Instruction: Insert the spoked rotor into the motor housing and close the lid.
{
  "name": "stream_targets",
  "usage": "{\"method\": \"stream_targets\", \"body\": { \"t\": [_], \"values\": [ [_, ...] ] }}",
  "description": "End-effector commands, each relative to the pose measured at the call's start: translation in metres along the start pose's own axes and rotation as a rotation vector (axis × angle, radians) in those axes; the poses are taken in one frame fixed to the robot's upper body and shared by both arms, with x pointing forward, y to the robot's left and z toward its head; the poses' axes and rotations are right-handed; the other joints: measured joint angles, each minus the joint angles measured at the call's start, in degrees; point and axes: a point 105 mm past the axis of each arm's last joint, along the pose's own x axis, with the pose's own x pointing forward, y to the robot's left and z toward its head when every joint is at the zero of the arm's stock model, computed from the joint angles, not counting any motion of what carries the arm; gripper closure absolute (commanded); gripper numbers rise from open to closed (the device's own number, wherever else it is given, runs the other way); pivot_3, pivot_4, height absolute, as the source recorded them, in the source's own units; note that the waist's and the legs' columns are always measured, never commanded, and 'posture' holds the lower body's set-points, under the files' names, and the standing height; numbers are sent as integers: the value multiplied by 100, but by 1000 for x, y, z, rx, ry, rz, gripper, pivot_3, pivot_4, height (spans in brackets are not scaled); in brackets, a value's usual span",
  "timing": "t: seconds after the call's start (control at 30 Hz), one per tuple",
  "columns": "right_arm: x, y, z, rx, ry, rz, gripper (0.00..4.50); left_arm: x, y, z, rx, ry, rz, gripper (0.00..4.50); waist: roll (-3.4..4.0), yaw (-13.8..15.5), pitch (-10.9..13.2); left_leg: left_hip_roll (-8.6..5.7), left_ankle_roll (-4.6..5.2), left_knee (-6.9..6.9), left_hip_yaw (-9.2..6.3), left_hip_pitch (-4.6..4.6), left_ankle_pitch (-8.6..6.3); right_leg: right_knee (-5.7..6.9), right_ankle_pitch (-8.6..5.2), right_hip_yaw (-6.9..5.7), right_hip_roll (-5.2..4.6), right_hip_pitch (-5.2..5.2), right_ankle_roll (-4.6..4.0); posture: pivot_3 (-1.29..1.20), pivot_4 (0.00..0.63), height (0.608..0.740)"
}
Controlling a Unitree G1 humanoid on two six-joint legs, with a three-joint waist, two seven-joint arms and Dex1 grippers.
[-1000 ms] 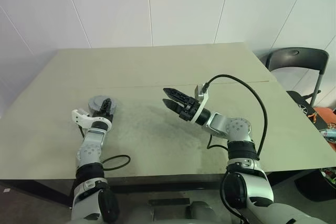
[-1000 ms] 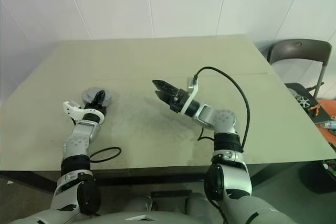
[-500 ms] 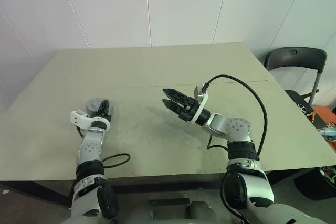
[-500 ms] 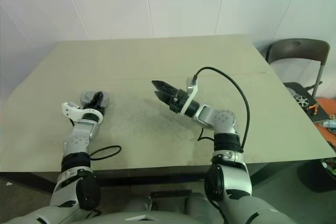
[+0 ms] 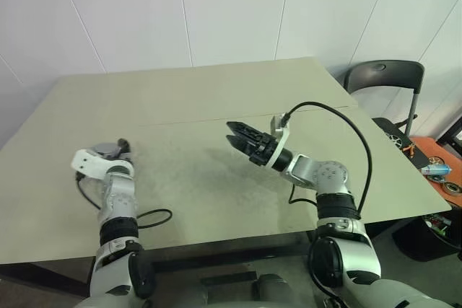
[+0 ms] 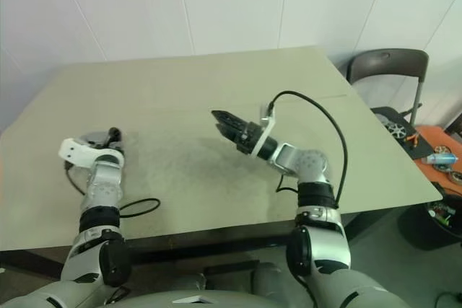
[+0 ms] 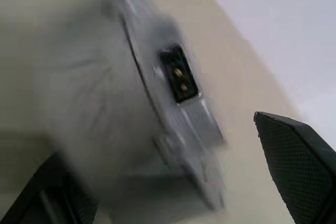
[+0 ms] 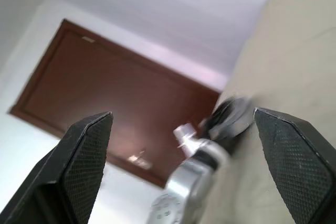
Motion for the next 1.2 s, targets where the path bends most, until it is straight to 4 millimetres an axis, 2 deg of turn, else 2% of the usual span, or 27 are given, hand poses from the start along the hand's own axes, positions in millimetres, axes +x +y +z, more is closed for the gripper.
{"method": "stream_targets", "body": {
  "t": [0.03, 0.13, 0.2, 0.27, 0.47, 0.57, 0.67, 0.8, 0.93, 1.03, 1.2],
  "values": [
    [12, 21, 16, -103, -7, 71, 14, -2, 18, 23, 59, -85, 117, 21, 0, 11, 0, 0, 0, 1, -1, -3, 0, 0, 0, 0, -2, -3, 0, 0, 0, 740],
    [11, 26, 28, -143, -28, 75, 14, -9, 33, 40, 123, -145, 214, 21, -1, 27, 0, -4, 0, 3, 1, -4, 0, -1, 2, 0, -20, 0, 6, 0, 0, 740],
    [11, 26, 31, -155, -31, 76, 14, -12, 36, 46, 140, -165, 242, 21, -1, 57, -1, -12, 0, 7, 1, -5, 0, -5, 4, 0, -28, 5, 13, 0, 0, 740],
    [11, 26, 35, -171, -32, 72, 14, -17, 39, 61, 198, -222, 272, 21, -3, 109, -1, -17, -1, 9, 2, -8, 0, -8, 5, 0, -34, 6, 18, 0, 0, 740],
    [13, 28, 38, -204, -33, 77, 14, -25, 34, 86, 246, -307, 242, 21, -4, 285, -1, -17, -2, 10, 1, -13, 0, -8, 5, -5, -34, 3, 18, 0, 0, 740],
    [11, 35, 45, -307, -51, 84, 14, -37, -15, 108, 257, -403, -97, 21, -4, 334, -1, -18, -3, 11, 6, -14, 1, -10, 5, -5, -34, 5, 18, 0, 0, 740],
    [10, 34, 48, -474, -52, 40, 14, -51, -51, 112, 288, -414, -347, 21, -4, 345, 0, -21, -4, 11, 17, -21, 1, -14, 5, -9, -38, 2, 17, 0, 0, 740],
    [11, 26, 44, -734, 25, -54, 14, -75, -94, 98, 439, -353, -676, 21, -2, 315, 0, -21, -5, 6, 26, -15, 1, -15, 4, -8, -39, 4, 17, 0, 0, 740],
    [11, 24, 28, -881, 169, -33, 14, -99, -111, 71, 583, -219, -956, 21, 6, 278, 5, -17, -4, 3, 31, -13, 1, -12, 3, -3, -34, 1, 16, 0, 0, 740],
    [4, 31, 8, -910, 301, 69, 14, -121, -107, 48, 690, -83, -1142, 21, 10, 278, 7, -11, -3, -6, 31, -13, 1, -15, 1, -2, -29, -3, 13, 0, 0, 740],
    [-7, 25, -7, -966, 431, 98, 14, -142, -93, 36, 743, 63, -1279, 21, 9, 306, 9, -11, -3, -12, 18, -13, 1, -18, -11, -3, -35, -2, -1, 0, 0, 740]
  ]
}}
